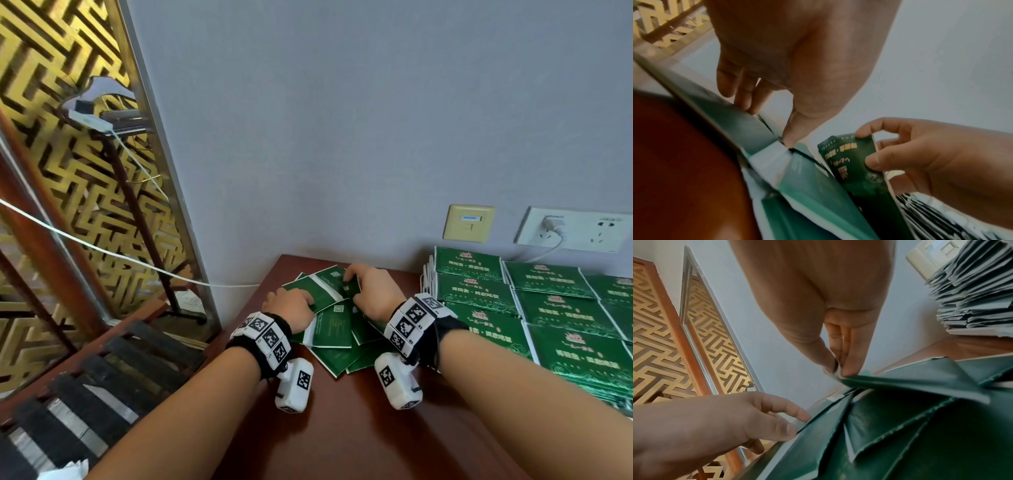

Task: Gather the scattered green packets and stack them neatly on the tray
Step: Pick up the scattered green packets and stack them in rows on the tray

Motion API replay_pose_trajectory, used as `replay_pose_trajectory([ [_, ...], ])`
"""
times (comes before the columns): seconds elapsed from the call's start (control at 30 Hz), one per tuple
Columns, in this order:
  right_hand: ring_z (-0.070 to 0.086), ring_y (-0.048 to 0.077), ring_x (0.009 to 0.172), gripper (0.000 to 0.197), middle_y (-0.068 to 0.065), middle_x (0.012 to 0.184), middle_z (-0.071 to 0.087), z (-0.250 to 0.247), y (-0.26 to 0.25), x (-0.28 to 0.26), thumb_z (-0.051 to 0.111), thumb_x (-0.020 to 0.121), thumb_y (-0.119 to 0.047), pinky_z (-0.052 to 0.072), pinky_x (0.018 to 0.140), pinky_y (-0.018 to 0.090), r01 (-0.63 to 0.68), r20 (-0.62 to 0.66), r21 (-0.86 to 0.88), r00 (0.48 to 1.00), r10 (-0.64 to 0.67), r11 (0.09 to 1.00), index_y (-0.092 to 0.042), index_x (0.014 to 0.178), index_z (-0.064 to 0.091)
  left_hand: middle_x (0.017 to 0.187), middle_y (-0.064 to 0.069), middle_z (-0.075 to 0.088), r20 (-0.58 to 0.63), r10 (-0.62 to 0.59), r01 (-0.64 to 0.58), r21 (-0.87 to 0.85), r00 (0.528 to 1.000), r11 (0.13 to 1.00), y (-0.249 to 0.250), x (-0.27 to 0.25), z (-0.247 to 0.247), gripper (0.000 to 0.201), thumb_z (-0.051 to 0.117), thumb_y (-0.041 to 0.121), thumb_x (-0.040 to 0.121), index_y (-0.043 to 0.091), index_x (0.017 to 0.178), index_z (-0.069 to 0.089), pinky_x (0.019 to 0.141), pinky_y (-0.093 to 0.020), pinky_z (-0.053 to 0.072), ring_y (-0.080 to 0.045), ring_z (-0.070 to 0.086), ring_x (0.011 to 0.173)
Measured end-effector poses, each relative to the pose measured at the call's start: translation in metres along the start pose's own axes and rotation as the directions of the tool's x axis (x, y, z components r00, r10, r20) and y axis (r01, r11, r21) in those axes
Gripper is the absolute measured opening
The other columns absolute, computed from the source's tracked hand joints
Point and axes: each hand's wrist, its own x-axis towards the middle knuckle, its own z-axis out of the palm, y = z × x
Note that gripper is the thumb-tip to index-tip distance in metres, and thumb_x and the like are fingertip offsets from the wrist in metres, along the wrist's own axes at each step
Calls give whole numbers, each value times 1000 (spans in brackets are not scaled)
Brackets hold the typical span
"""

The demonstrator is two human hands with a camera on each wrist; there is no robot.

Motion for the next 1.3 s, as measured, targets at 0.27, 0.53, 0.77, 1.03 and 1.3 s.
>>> replay_pose_trajectory([
  [0.27, 63, 22, 104, 46, 7, 121, 64, -3, 1, -7, 55, 79, 1, 49, 93, 31, 40, -22, 41, 999, -39, 998, -17, 121, 64, 144, -10, 44, -16, -22, 21, -78, 1000, 997, 3, 9, 3, 40, 54, 20, 89, 34, 125, 65, 112, -48, 33, -35, 32, 133],
  [0.53, 57, 23, 119, 51, 6, 136, 58, -22, -5, -20, 48, 86, -4, 44, 101, 31, 52, 99, -95, 994, -42, 994, -16, 134, 57, 106, -14, 71, -88, -37, 33, -44, 995, 998, 12, 20, 6, 51, 63, 53, 79, 8, 100, 71, 95, -43, 43, -33, 60, 101],
  [0.77, 64, 20, 90, 39, -3, 99, 69, -27, 7, -22, 52, 80, 0, 53, 84, 35, 58, 7, -154, 998, -57, 986, -33, 93, 65, 110, -7, 69, -76, -45, 49, 56, 996, 997, 18, 24, 0, 42, 73, 45, 74, 14, 101, 67, 89, -36, 45, -31, 59, 107],
  [1.03, 62, 15, 82, 30, -9, 88, 58, -32, 10, -29, 63, 77, -1, 46, 75, 20, 138, 36, -167, 990, -134, 976, -29, 81, 73, 92, -6, 72, -121, -78, 47, -236, 990, 971, 18, 16, 0, 23, 81, 25, 72, 9, 81, 67, 74, -31, 55, -24, 68, 86],
  [1.3, 47, 22, 112, 17, 1, 122, 52, -41, -8, -54, 74, 77, -14, 43, 97, 38, 187, -19, -185, 981, -194, 965, -26, 89, 75, 82, -14, 71, -244, -123, -39, -570, 962, 821, 8, -15, -15, 22, 70, 0, 70, 18, 64, 58, 66, -43, 62, -31, 70, 73],
])
